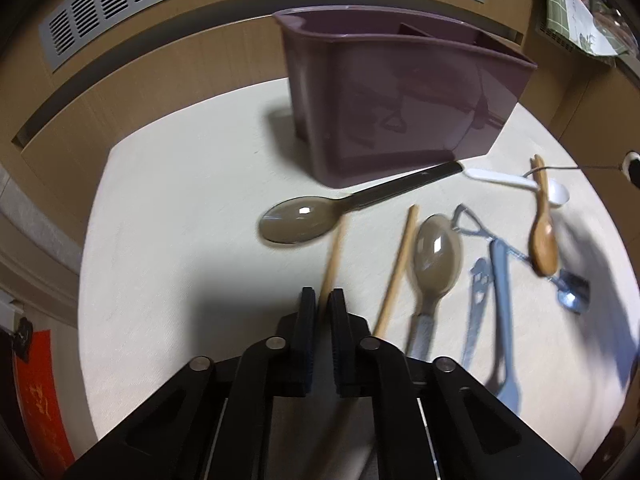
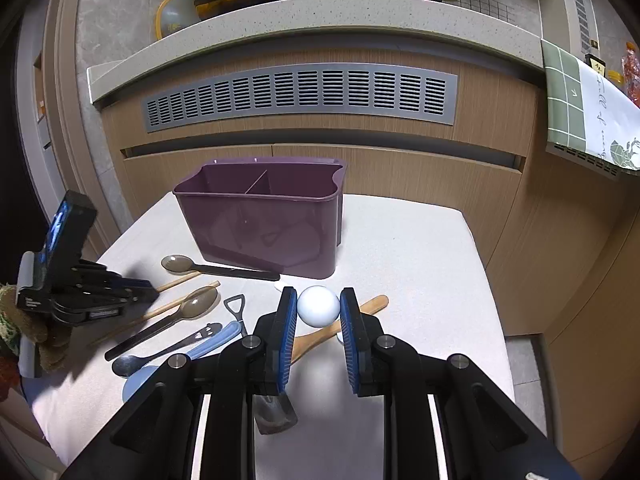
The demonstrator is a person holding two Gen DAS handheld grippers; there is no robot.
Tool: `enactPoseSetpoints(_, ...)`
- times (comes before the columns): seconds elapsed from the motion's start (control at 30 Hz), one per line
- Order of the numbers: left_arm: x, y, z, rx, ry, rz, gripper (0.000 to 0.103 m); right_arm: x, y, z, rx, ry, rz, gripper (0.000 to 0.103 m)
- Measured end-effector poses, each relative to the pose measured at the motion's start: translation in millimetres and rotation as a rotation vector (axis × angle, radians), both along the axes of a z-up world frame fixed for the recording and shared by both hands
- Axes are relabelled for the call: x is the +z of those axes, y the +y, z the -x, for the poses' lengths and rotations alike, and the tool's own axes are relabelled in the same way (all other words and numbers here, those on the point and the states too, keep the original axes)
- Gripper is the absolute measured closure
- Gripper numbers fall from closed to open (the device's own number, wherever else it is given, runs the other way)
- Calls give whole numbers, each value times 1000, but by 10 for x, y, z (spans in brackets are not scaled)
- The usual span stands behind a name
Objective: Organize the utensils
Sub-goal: 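Grasp a wooden chopstick with the left tool, then lower the chopstick into the holder with the left tool while the right tool drops the ball utensil in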
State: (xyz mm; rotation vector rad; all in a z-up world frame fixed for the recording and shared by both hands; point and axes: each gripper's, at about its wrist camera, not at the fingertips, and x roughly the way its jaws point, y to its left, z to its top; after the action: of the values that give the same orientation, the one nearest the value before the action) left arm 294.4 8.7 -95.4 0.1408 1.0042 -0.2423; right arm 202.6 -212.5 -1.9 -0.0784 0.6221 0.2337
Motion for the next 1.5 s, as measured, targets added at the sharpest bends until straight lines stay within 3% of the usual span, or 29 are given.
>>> enactPoseSetpoints(0.07, 120, 13, 78, 20, -7, 78, 98, 23, -26, 23, -1, -5, -4, 84)
enactPoseSetpoints(0.17, 435, 58, 305, 50, -87, 215, 98, 91, -81, 63, 3, -25, -12, 84)
enactPoseSetpoints(0.27, 658, 66, 453, 59, -162, 276, 98, 170, -124, 59, 10, -38, -30, 84)
enactPoseSetpoints(0.43, 842, 133, 600, 82, -216, 363, 98, 296, -114, 91, 23, -59, -49, 84)
enactPoseSetpoints(0.53, 860, 124, 647, 66, -214, 374, 98, 386, -102, 153, 23, -91, -42, 84)
enactPoseSetpoints(0.6, 776, 90, 670, 81, -166, 379, 98, 427, -100, 184, 21, -106, -35, 84)
enactPoseSetpoints(0.8, 260, 4, 676, 97, 7, 260, 98, 409, -143, 207, 9, -98, -25, 84)
enactPoseSetpoints(0.93, 22, -18, 612, 96, 85, 230, 98, 340, -167, 164, 7, -66, -38, 84)
enactPoseSetpoints(1.1, 51, -103, 416, 52, 111, 190, 97, 315, -172, 136, 2, -61, -39, 84)
enactPoseSetpoints(1.23, 91, -134, 209, 41, 165, 207, 98, 298, -140, 120, 11, -55, -37, 84)
enactPoseSetpoints(1.3, 195, -137, 206, 46, 131, 207, 98, 301, -133, 124, 15, -58, -34, 84)
enactPoseSetpoints(1.37, 414, -95, 304, 44, 56, 262, 98, 327, -142, 133, 18, -64, -40, 84)
enactPoseSetpoints(1.43, 724, -41, 438, 61, -51, 325, 98, 387, -165, 135, 21, -80, -51, 84)
enactPoseSetpoints(1.5, 1170, 42, 536, 98, -225, 392, 98, 493, -165, 102, 23, -97, -55, 84)
